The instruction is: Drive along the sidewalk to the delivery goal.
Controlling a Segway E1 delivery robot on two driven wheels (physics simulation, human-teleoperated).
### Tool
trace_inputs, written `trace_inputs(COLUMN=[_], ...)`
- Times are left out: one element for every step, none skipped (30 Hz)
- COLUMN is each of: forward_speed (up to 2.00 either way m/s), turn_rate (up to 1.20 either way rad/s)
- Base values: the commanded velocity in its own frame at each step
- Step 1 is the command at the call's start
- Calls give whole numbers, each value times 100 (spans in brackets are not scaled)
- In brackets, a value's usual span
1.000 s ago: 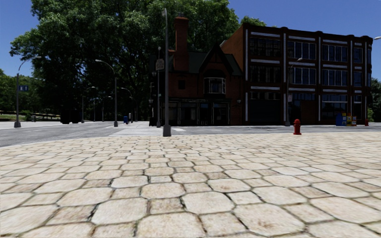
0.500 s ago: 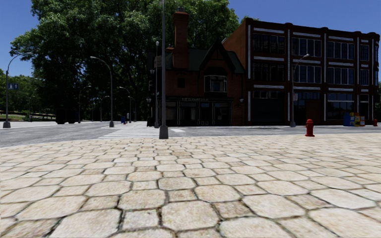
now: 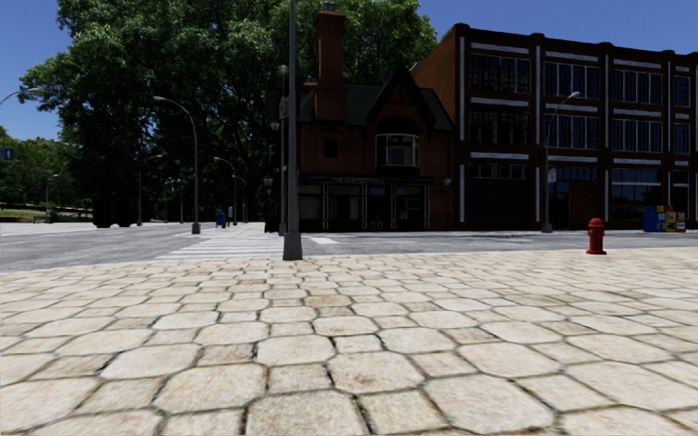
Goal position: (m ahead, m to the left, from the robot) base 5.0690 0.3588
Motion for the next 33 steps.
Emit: trace_inputs(forward_speed=[200,200,200,200,200,200,200,200,200,200,200,200,200,200,200,200,200,200,200,200,200,200,200,200,200,200,200,200,200,200,200,200,200], turn_rate=[0,0,0,0,0,0,0,0,0,0,0,1,1,2,2,2,2,2,2,2,2,3,9,13,13,16,19,24,24,25,26,26,26])
